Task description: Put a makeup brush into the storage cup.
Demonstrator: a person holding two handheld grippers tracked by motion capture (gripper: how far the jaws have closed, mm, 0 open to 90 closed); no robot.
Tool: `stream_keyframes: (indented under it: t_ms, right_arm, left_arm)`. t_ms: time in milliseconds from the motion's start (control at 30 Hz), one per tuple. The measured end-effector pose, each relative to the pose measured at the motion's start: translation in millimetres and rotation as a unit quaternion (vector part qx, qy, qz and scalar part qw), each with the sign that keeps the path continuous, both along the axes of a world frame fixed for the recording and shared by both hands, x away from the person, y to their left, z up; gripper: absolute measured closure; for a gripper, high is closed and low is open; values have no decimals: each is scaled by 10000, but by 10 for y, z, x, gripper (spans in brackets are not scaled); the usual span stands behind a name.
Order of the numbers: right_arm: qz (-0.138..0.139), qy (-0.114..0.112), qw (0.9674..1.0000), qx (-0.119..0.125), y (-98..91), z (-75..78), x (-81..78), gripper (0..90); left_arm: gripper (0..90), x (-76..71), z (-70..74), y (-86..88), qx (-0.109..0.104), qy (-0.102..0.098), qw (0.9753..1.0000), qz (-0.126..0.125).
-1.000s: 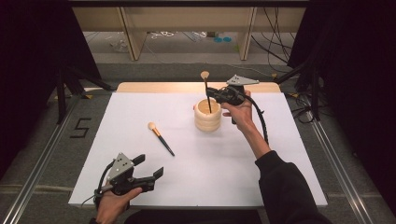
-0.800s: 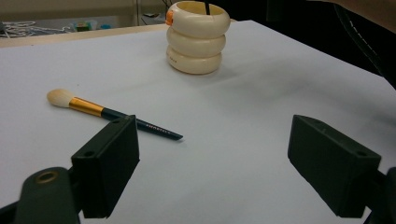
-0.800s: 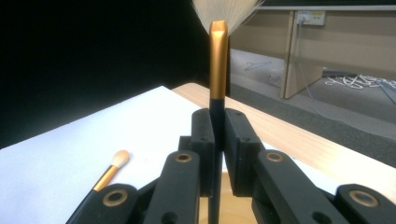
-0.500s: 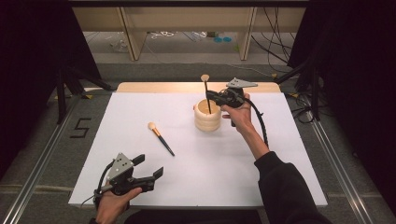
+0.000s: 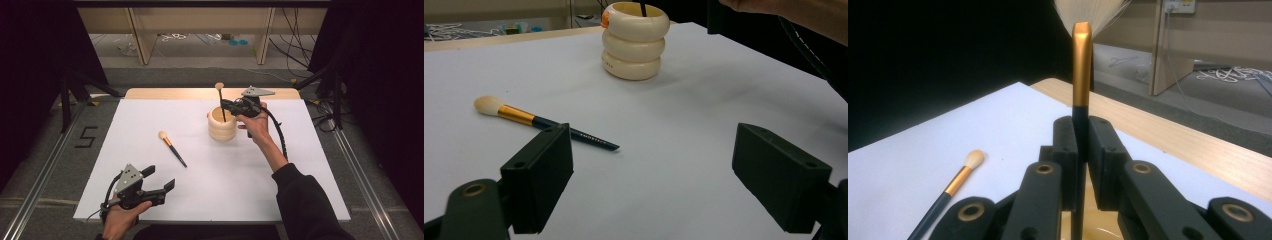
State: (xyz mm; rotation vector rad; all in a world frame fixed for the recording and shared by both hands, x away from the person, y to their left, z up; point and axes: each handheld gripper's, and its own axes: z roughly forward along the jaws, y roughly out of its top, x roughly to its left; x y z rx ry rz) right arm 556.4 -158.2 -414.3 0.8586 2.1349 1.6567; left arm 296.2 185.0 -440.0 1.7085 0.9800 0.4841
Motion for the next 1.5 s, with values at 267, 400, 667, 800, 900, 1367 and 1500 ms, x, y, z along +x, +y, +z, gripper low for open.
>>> stream_keyframes:
  t_ms: [267,400,667,800,900,1367,1500]
  right_arm:
    - [14,43,10000,-34,2,-38,-15,830]
    - [25,15,10000,-53,-6,-68,-20,829]
    - [-37,204,9998,-66,-25,-83,-33,655]
    - [-212,264,9994,-118,-39,-39,-47,495]
    - [-298,295,9990,-165,-59,6,-71,416]
    - [-509,61,9980,-363,-128,190,-286,274]
    - [-544,24,9978,-386,-133,232,-377,249]
  left_arm:
    - [164,-2,2,4,5,4,10000,-3]
    - [164,-3,4,4,1,2,10000,7]
    - [164,-2,5,6,1,-2,10000,-5]
    - [164,-9,3,-1,-66,48,10000,47]
    - [164,-5,-1,-3,-100,27,9999,37]
    - [164,-11,14,19,12,23,10000,29]
    - [164,-9,10,18,3,5,10000,27]
